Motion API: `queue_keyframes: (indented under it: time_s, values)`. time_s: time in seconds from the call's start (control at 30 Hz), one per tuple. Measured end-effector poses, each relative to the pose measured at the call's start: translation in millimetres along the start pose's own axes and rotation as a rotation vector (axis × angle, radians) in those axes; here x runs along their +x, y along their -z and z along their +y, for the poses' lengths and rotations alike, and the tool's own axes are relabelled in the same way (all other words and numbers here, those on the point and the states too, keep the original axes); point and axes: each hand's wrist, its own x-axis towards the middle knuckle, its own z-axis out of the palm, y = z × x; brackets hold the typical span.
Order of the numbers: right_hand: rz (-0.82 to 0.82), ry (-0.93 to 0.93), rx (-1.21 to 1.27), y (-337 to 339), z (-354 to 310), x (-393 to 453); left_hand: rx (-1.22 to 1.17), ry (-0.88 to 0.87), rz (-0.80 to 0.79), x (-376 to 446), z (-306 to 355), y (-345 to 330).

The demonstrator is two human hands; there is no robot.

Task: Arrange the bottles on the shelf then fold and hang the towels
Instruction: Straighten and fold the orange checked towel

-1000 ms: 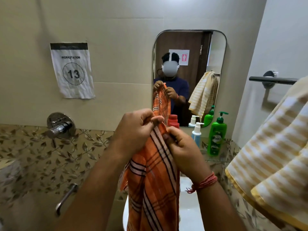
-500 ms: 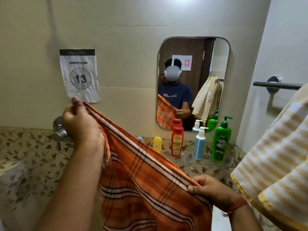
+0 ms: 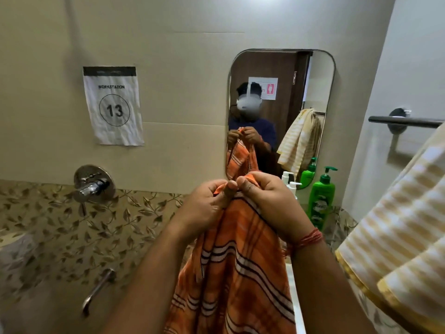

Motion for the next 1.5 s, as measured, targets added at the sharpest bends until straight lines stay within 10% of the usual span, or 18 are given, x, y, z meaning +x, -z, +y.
queue_keyframes:
  time_s: [0.1,0.33,0.43,0.63,0.97,1.27,1.4,1.5]
  values:
    - [-0.042,-0.105,0.182,5.0,7.6,-5.0,0.008,-0.096,0.144,-1.4,10.2,1.0]
    - [-0.129,-0.348,0.226,48.1,55.9,-49.2,-0.109,0.137,1.028,9.8,-8.6,57.3]
    - [-0.053,-0.303,0.163,53.1,53.8,-46.7,0.064,0.029,0.841,9.8,-24.7,53.2]
    - [-0.152,-0.105,0.041,12.0,11.0,-11.5,-0.024,-0.026,-0.293,-0.2,-12.7,-11.2]
    - [-0.148,-0.334,0.124,45.3,42.9,-45.3,-0.337,0.094,0.889,15.4,-31.4,47.7]
    - [-0.094,-0.142,0.12,4.9,3.6,-16.9,-0.028,-0.037,-0.186,-4.3,3.8,-9.9]
    - [-0.136,-0.166,0.064,12.8,10.7,-24.0,-0.009,-0.061,-0.029,-0.9,-4.2,-7.6]
    - [-0.107,-0.262,0.069,32.4,25.2,-42.4,0.055,-0.001,0.506,7.7,-18.9,24.6]
